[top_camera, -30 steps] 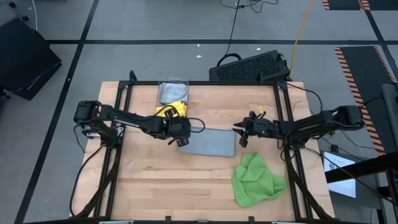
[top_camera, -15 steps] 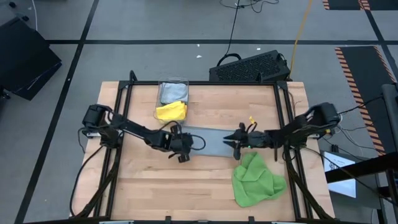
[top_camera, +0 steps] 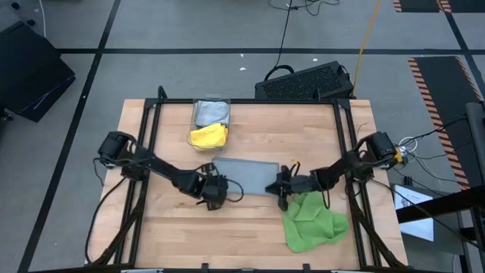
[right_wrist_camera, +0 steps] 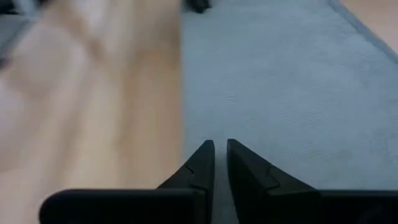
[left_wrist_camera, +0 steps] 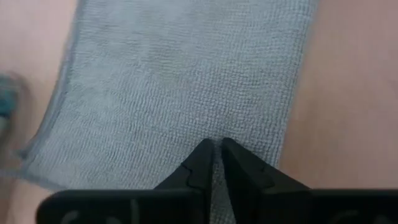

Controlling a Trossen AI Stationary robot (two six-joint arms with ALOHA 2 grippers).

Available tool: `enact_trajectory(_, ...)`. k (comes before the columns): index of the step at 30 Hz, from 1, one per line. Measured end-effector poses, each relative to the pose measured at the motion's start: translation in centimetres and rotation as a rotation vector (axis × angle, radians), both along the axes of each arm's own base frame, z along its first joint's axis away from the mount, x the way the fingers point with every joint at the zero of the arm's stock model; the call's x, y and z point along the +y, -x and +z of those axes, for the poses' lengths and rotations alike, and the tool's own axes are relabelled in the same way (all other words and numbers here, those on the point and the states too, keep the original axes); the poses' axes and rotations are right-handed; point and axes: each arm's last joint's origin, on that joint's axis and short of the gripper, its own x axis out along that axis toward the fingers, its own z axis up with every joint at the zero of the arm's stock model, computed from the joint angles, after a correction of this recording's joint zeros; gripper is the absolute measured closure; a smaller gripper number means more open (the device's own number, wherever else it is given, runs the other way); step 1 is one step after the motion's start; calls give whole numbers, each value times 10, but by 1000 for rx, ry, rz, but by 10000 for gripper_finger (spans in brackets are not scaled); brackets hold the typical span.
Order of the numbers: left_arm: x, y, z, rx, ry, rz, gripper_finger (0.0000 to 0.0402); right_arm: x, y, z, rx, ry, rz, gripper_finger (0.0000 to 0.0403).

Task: Fold microfiber towels
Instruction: Fold the gray towel on the table

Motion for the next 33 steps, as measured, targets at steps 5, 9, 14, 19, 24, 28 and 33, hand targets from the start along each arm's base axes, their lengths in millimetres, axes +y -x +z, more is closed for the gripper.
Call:
enact_trajectory(5,-20,23,14,100,55,-110,374,34,0,13,-63,-51,106,371)
enact_trajectory(9,-27,38,38,83,80,-84,378,51,1,23,-106,-39,156,371)
enact_trajectory(14,-28,59,75,-40,191,89,369,55,0,30,-132,57,184,371)
enact_trajectory(19,-42,84,93,-146,243,196,337,50,0,29,-129,172,221,371)
enact_trajectory(24,-57,100,85,-204,269,326,270,47,-1,29,-135,264,255,371)
enact_trajectory(28,-53,104,76,-144,414,581,225,42,-4,31,-152,300,253,371)
enact_trajectory(33,-53,96,62,-186,633,940,203,33,-8,32,-159,301,215,371)
